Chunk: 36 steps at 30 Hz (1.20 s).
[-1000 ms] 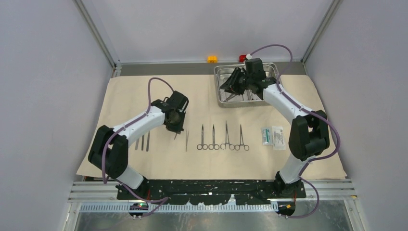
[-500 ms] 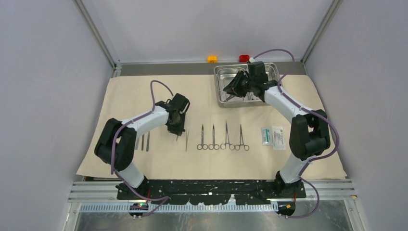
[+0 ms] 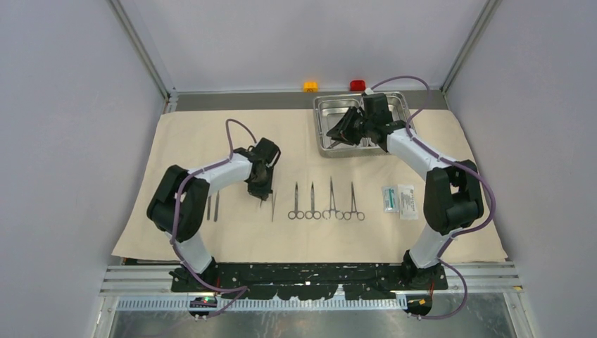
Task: Open and lay out the surgical kit
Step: Place the medical item in the surgical kit.
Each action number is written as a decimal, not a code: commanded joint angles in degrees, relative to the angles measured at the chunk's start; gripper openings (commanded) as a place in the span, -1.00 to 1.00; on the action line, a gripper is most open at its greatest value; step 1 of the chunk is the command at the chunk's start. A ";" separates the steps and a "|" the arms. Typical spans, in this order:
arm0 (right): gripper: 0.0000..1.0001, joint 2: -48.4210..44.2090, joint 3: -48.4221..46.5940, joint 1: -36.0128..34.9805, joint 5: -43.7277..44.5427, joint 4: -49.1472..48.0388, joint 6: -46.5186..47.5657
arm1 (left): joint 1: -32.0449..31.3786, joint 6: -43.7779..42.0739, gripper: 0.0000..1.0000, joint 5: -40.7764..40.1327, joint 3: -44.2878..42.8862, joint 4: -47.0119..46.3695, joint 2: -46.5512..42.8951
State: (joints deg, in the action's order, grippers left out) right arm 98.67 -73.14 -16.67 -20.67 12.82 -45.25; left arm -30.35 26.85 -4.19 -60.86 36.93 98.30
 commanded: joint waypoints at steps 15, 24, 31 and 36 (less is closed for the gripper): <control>-0.40 -2.13 -0.20 0.76 -0.91 -3.38 -0.90 | 1.43 2.49 -0.64 3.92 1.71 -2.94 -0.67; -0.40 -1.65 -0.27 0.75 -1.08 -3.38 -1.01 | 1.52 3.38 -0.59 3.92 4.20 -4.18 -2.91; -0.39 -1.48 -0.31 0.77 -1.20 -3.39 -1.06 | 1.96 3.36 -0.58 3.56 4.46 -4.11 -3.68; -0.40 -0.59 -0.62 0.78 -1.35 -3.47 -1.07 | 1.96 4.56 -0.65 5.24 5.16 -3.66 -5.65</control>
State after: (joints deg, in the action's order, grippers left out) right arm 98.24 -72.97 -16.05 -21.76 11.57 -46.28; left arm -28.75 29.85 -0.73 -57.01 32.45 95.96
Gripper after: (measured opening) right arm 0.304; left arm 0.187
